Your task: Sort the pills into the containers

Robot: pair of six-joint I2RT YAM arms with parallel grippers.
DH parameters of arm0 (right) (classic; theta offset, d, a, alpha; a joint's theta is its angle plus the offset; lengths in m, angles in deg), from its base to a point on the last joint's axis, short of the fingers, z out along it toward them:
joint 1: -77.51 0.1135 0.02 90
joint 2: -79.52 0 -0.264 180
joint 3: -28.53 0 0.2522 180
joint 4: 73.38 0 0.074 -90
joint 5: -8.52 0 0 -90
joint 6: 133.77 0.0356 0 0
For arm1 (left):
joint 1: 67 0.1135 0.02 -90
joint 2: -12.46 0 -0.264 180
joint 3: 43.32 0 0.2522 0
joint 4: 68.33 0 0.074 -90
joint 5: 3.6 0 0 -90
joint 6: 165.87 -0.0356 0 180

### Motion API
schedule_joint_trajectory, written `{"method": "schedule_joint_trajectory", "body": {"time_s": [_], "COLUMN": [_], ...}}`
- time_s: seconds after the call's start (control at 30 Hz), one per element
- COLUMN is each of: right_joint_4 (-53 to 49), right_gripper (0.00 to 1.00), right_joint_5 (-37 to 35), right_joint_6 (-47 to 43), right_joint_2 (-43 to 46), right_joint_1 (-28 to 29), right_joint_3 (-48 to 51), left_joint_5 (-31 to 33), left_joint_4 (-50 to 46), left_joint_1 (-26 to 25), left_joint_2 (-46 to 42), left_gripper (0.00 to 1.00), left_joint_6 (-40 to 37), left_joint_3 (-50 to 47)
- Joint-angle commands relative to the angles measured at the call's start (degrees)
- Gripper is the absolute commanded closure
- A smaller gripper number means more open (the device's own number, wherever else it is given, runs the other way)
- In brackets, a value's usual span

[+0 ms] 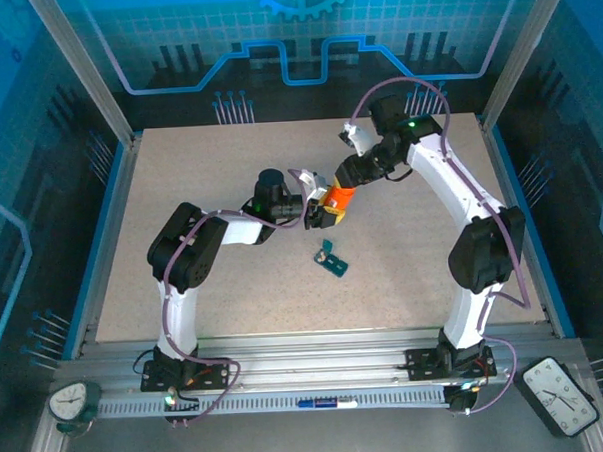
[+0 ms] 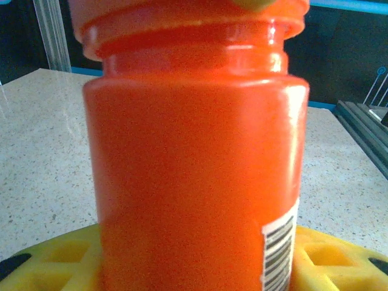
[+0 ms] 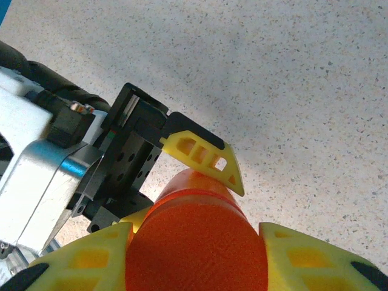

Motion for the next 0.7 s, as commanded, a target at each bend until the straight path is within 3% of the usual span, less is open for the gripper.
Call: {"method": "schedule_joint_trajectory", "body": {"time_s": [0.0,0.37,0.67], "right_joint_4": [0.93,13.84,15.10], "right_gripper": [0.71,0.73,0.73], "right_joint_5": [-1.36,3.96,3.95], "right_joint_6": [2.87,14.84,16.75], "right_joint_2": [-1.44,2.54,2.88], "right_joint_1": [0.94,0.85,2.00], "right_joint_3": [2.75,13.76,15.67], "left_joint_5": [-1.62,-1.43,-1.22], "left_joint_4": [2.24,3.26,3.74], "left_joint_1": [0.44,0.44,0.44], "left_joint_2": [-2.94,-3.03,-3.03], "left_gripper": [1.00,1.00,1.00], "left_joint_6": [-0.26,0.53,0.68], "left_joint_3": [1.77,1.48,1.49]}}
